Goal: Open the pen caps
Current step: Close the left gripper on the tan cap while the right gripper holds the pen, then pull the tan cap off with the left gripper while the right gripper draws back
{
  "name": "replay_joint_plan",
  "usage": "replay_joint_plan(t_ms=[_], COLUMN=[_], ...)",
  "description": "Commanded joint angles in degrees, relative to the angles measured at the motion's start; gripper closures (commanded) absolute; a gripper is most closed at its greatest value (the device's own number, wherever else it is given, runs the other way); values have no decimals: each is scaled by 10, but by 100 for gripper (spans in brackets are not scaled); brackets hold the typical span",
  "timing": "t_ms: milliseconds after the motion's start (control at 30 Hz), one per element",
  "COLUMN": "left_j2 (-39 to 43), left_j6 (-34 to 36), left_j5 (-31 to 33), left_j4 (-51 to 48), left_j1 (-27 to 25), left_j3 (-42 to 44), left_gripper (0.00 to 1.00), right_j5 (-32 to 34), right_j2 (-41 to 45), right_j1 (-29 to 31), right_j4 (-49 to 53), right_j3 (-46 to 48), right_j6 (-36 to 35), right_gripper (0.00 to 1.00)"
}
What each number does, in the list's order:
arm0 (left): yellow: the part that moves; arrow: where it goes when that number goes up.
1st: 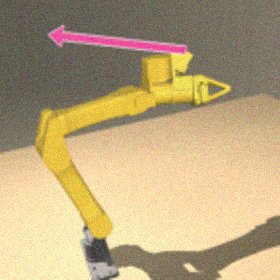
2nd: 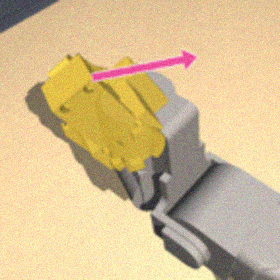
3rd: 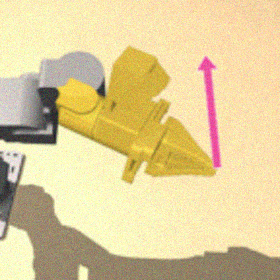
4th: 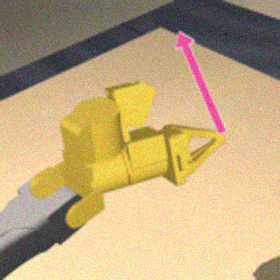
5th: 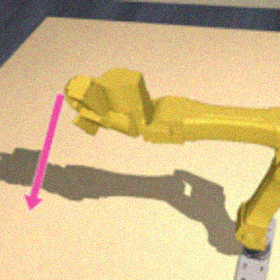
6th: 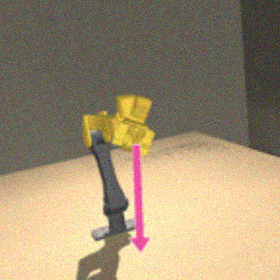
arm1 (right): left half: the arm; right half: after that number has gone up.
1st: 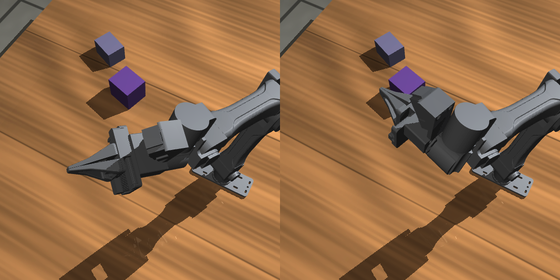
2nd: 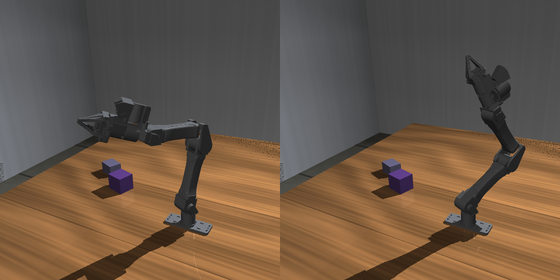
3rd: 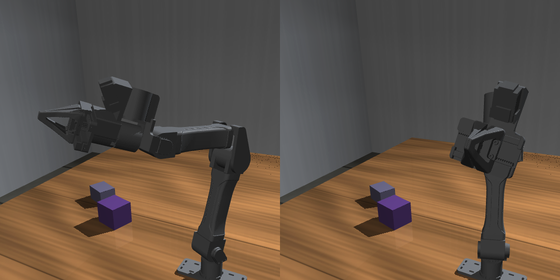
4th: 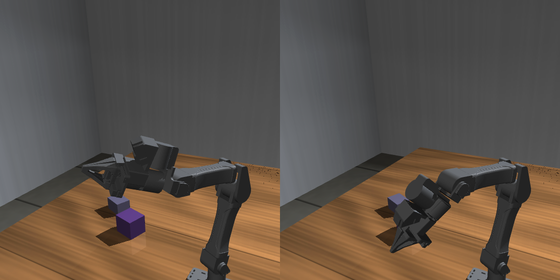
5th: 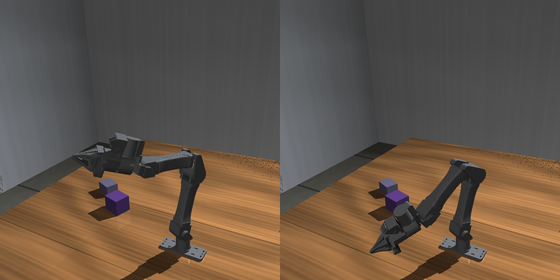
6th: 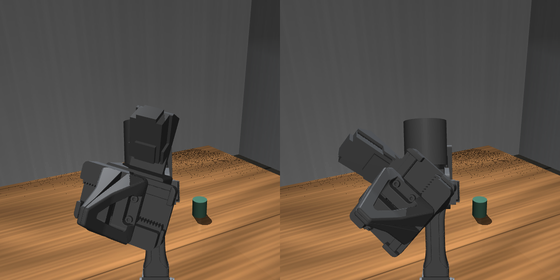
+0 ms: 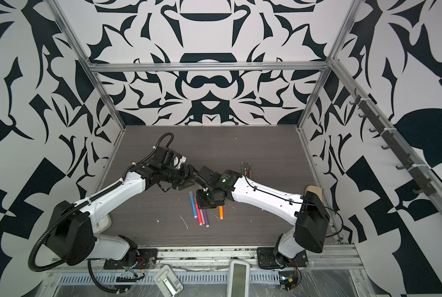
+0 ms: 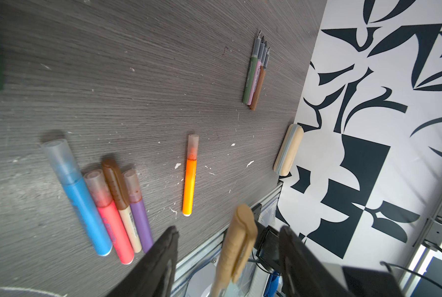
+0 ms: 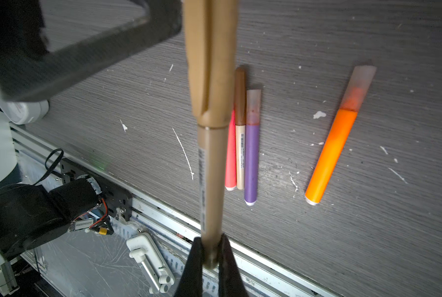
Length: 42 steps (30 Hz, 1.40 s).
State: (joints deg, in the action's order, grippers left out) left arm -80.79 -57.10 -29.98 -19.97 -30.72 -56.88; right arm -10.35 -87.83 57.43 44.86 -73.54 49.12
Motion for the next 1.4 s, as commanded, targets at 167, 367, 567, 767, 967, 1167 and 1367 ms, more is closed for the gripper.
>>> replay_joint_plan(t_ms=[167, 367, 567, 767, 967, 1167, 1367], left_j2=[-5, -2, 1, 3, 11, 16, 15], left_j6=[-3, -3, -4, -5, -4, -7, -8], left_j5=[-30, -40, -43, -47, -54, -53, -56], left_j4=[19, 27, 28, 32, 39, 41, 42], left_j1=[0, 0, 0, -3, -4, -4, -4], left_j3=[-2, 3, 6, 9, 14, 18, 17], left_gripper=[49, 64, 63, 67, 95, 100, 100], right_j5=[-4, -1, -2, -1, 5, 9, -8], right_j2=[3, 1, -2, -5, -1, 12, 1], right_j1=[-8, -8, -10, -10, -10, -12, -20], right_j4=[1, 1, 2, 10, 12, -18, -58], right_j3=[-31, -35, -45, -57, -56, -39, -17], right_j6=[-12, -12, -14, -19, -19, -7, 12], right_gripper=[100, 100, 100, 100, 100, 79, 77])
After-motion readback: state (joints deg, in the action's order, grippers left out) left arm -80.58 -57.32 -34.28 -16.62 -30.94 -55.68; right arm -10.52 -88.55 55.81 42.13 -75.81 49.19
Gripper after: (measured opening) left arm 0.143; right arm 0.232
